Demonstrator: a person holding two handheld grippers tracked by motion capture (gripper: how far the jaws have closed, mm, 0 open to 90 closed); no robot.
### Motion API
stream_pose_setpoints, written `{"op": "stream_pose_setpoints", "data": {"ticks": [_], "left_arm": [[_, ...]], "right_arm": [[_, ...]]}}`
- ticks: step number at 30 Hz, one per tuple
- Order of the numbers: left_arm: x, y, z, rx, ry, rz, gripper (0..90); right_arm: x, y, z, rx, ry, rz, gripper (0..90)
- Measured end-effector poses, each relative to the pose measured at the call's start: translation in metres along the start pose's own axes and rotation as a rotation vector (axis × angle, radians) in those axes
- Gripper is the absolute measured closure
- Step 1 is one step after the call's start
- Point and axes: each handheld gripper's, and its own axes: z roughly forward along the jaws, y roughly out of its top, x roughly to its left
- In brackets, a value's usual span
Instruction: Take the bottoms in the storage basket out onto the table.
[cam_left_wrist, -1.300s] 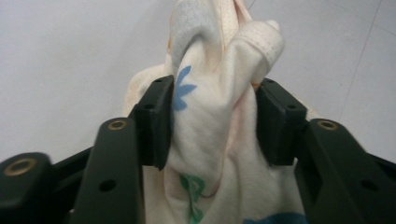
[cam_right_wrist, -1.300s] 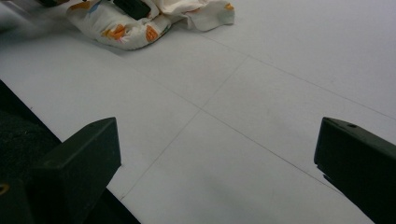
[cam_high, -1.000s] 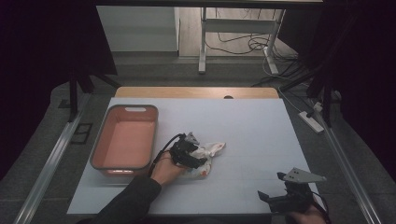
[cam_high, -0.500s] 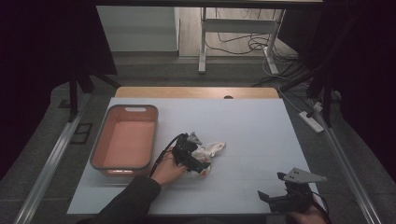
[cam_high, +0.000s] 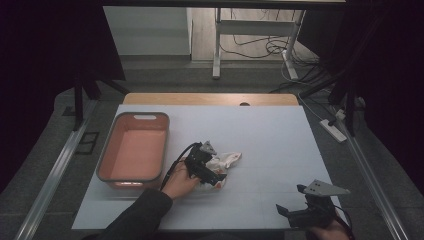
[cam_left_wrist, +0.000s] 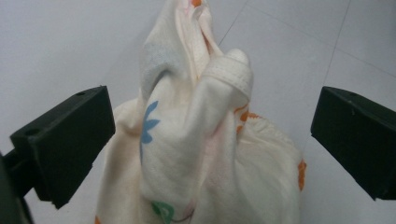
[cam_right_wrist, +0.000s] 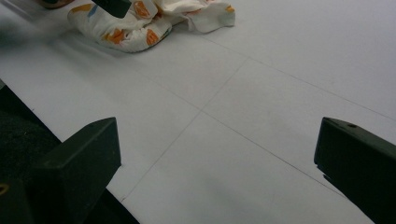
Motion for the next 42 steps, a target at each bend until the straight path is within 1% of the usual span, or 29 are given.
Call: {"op": "stream_pose_setpoints", "data": {"ticks": [3, 4, 5, 8, 12, 16, 21, 24, 27, 32, 34, 38, 42], "left_arm": [[0.001, 0.0, 0.0, -0.002, -0.016, 0.006, 0.0], [0.002, 0.001, -0.001, -0.008, -0.031, 0.008, 0.0], [0.002, 0.001, -0.001, -0.008, -0.031, 0.008, 0.0], [0.002, 0.001, -0.003, -0.023, -0.054, 0.006, 0.0], [0.002, 0.003, -0.006, -0.038, -0.068, 0.008, 0.0], [0.001, 0.004, -0.01, -0.043, -0.068, 0.012, 0.0], [0.0, 0.005, -0.012, -0.058, -0.084, 0.018, 0.0], [0.0, 0.005, -0.015, -0.069, -0.09, 0.015, 0.0], [-0.001, 0.005, -0.018, -0.074, -0.082, 0.02, 0.0], [-0.001, 0.006, -0.024, -0.074, -0.065, 0.015, 0.0], [-0.001, 0.006, -0.026, -0.078, -0.065, 0.016, 0.0], [-0.003, 0.007, -0.031, -0.083, -0.055, 0.023, 0.0], [-0.004, 0.008, -0.037, -0.091, -0.047, 0.015, 0.0]], "right_arm": [[0.0, 0.0, 0.0, 0.0, 0.0, -0.001, 0.9], [0.0, 0.0, 0.0, 0.0, 0.0, 0.0, 0.9], [0.0, 0.0, 0.0, 0.0, 0.0, 0.0, 0.9], [0.0, 0.0, 0.0, 0.0, 0.0, 0.001, 0.9], [0.0, 0.0, 0.0, 0.0, 0.0, 0.0, 0.9], [0.0, 0.0, 0.0, -0.001, 0.0, 0.001, 0.9], [0.0, 0.0, 0.0, -0.001, -0.001, 0.0, 0.9], [0.0, 0.0, 0.0, -0.001, 0.0, 0.001, 0.9], [0.0, 0.0, 0.0, -0.001, 0.0, 0.0, 0.9], [0.0, 0.0, 0.0, 0.0, 0.001, 0.0, 0.9], [0.0, 0.0, 0.0, 0.0, 0.001, 0.001, 0.9], [0.0, 0.0, 0.0, 0.0, 0.001, 0.001, 0.9], [0.0, 0.0, 0.0, 0.0, 0.001, 0.001, 0.9]]}}
